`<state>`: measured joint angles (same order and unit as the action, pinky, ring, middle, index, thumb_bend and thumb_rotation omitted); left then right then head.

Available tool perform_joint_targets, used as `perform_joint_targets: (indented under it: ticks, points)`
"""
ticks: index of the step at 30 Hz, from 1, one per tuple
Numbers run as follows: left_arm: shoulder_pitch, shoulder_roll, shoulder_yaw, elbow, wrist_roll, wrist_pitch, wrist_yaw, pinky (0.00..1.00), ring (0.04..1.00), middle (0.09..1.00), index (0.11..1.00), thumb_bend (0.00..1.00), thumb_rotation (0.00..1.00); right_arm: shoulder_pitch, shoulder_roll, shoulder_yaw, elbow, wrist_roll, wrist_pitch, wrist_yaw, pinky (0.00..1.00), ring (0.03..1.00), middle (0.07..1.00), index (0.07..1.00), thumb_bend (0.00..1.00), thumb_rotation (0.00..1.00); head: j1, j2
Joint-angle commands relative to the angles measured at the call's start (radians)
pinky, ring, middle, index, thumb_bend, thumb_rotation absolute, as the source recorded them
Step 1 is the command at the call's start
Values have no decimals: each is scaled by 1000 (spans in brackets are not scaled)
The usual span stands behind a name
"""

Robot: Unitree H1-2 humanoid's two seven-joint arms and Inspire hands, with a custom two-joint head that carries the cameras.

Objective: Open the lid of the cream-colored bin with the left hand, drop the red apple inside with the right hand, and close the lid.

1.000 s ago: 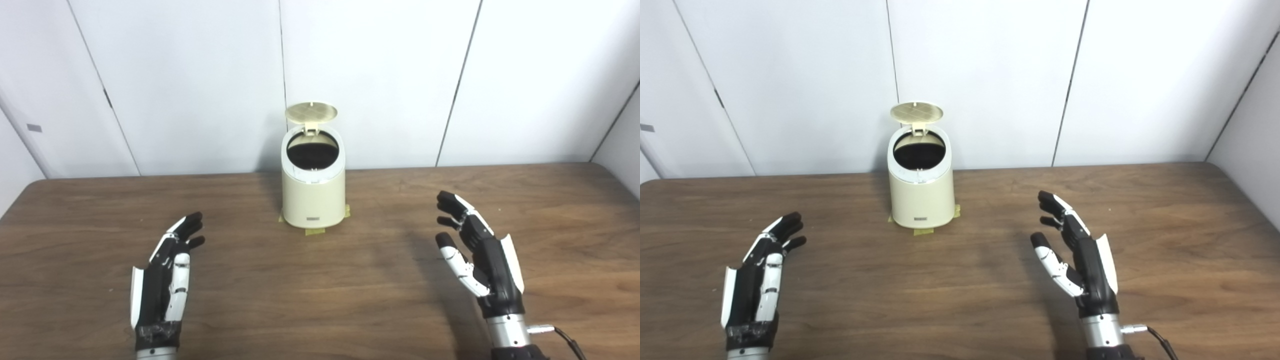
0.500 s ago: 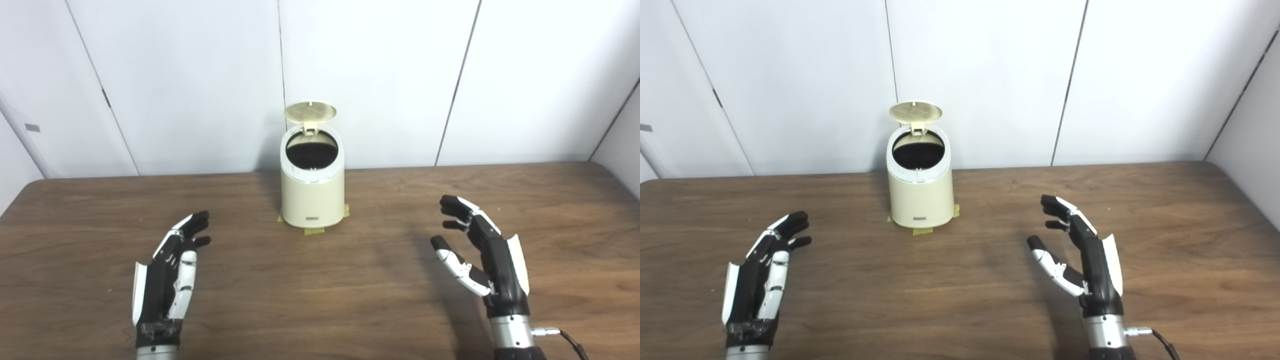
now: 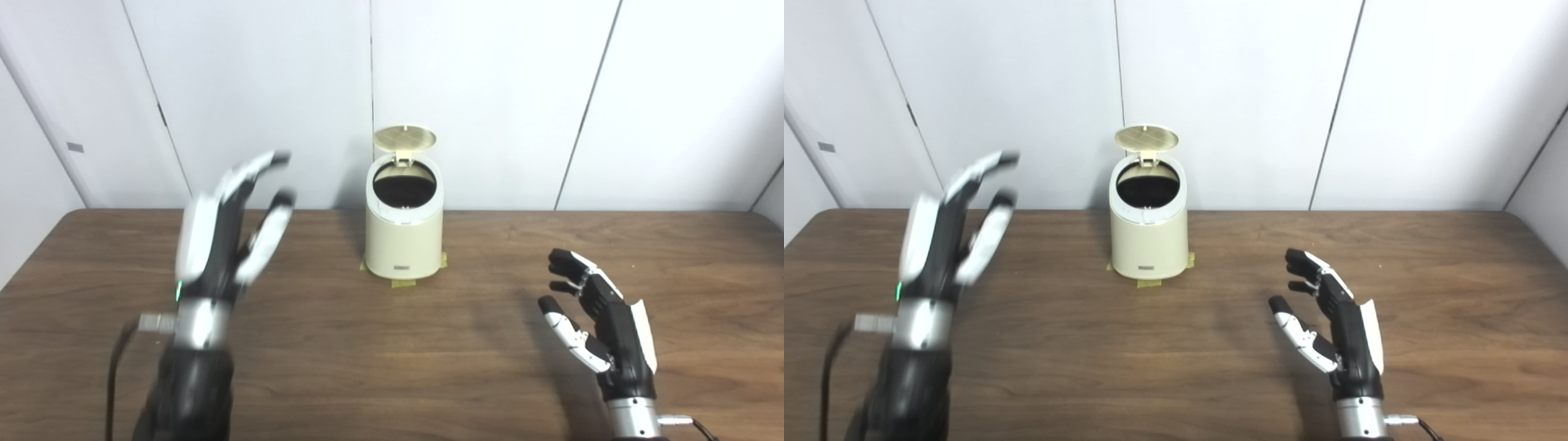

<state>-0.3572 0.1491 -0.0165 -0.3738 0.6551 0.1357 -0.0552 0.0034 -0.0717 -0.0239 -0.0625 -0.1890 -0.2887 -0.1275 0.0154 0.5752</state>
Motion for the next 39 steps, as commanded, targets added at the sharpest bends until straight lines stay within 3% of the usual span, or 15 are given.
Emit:
perform_joint_targets:
  ticks: [1,8,21,26,32,39]
  points:
    - [-73,17,-18,-24,37,56,-52,1000,945,853,822,640,1000,6,5,2,6,-32,-12,-11,683,777,787,762,230,370,-1,2]
    - [-274,57,-107,5,158,185,-204,1000,1000,922,880,860,1000,11,12,-1,-7,-52,5,-16,673,772,781,757,232,337,2,7]
    - [-491,84,-241,246,268,207,-281,1000,995,897,875,904,1000,-3,10,-1,13,-37,-2,-11,695,791,799,773,227,385,2,-1]
    - [-538,84,-276,330,297,200,-274,1000,996,883,862,938,965,-7,9,0,20,-59,-4,-22,677,781,790,767,225,396,6,-4]
    - [-586,82,-328,397,350,241,-335,1000,1000,895,868,995,976,-12,10,5,29,-67,4,-22,674,775,785,768,221,414,6,-15]
    - [-557,74,-362,432,371,252,-321,1000,1000,892,860,1000,974,-10,22,7,24,-79,32,-28,674,769,785,769,232,428,-2,-34]
